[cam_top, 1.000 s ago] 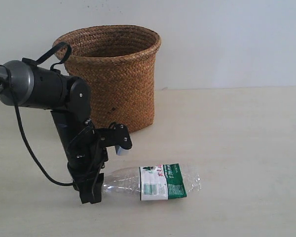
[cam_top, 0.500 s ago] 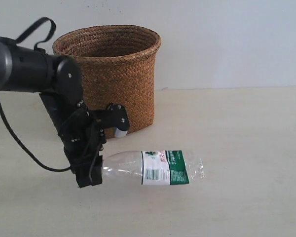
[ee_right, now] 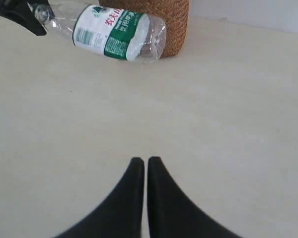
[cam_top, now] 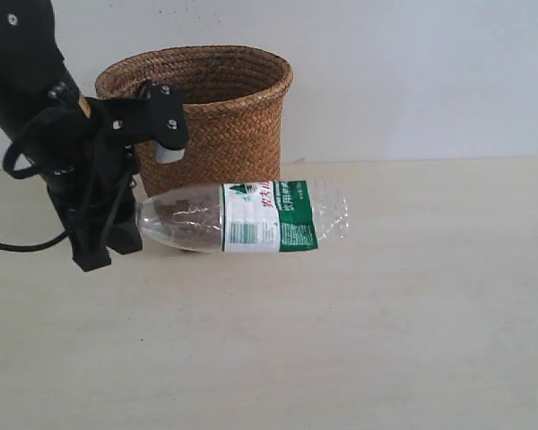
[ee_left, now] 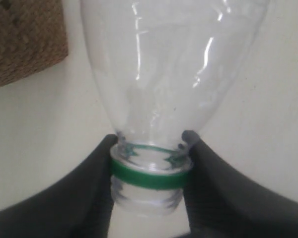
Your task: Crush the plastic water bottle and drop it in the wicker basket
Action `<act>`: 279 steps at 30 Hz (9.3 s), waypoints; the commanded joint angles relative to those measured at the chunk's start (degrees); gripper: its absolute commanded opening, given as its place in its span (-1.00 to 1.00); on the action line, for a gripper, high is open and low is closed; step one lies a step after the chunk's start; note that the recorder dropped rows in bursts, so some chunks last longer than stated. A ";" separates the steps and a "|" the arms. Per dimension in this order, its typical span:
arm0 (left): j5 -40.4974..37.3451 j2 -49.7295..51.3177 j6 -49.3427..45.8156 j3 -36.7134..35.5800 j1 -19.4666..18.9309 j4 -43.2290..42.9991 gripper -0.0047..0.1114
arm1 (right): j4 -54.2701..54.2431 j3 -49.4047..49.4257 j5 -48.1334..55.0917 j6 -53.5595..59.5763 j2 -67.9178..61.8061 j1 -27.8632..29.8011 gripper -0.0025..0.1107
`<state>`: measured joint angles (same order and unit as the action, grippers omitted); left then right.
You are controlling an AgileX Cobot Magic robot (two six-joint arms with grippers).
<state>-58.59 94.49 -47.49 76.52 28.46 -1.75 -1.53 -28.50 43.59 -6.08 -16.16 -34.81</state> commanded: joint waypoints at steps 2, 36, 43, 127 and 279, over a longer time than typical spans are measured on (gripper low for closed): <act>-1.12 -5.79 5.12 0.09 0.09 -6.59 -0.85 | 0.13 0.16 -0.68 0.07 0.24 -0.03 -0.96; 20.32 -5.99 48.25 17.56 -1.41 -48.10 -0.16 | 0.25 0.16 -0.81 0.19 0.24 -0.03 -0.96; 10.48 -0.10 46.66 27.79 -1.23 -47.98 0.50 | 0.25 0.16 -0.81 0.19 0.24 -0.03 -0.96; 22.85 -46.48 57.13 -9.14 -3.39 -12.58 -0.85 | 0.48 0.16 -0.11 0.19 0.24 -0.03 -0.96; 41.86 -94.49 47.49 -76.52 -23.18 8.39 -0.85 | 0.59 21.51 -36.44 6.08 16.16 34.98 -0.96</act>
<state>-16.72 0.21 0.00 0.23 5.35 6.20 -0.68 -9.39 7.75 0.00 -0.33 -2.19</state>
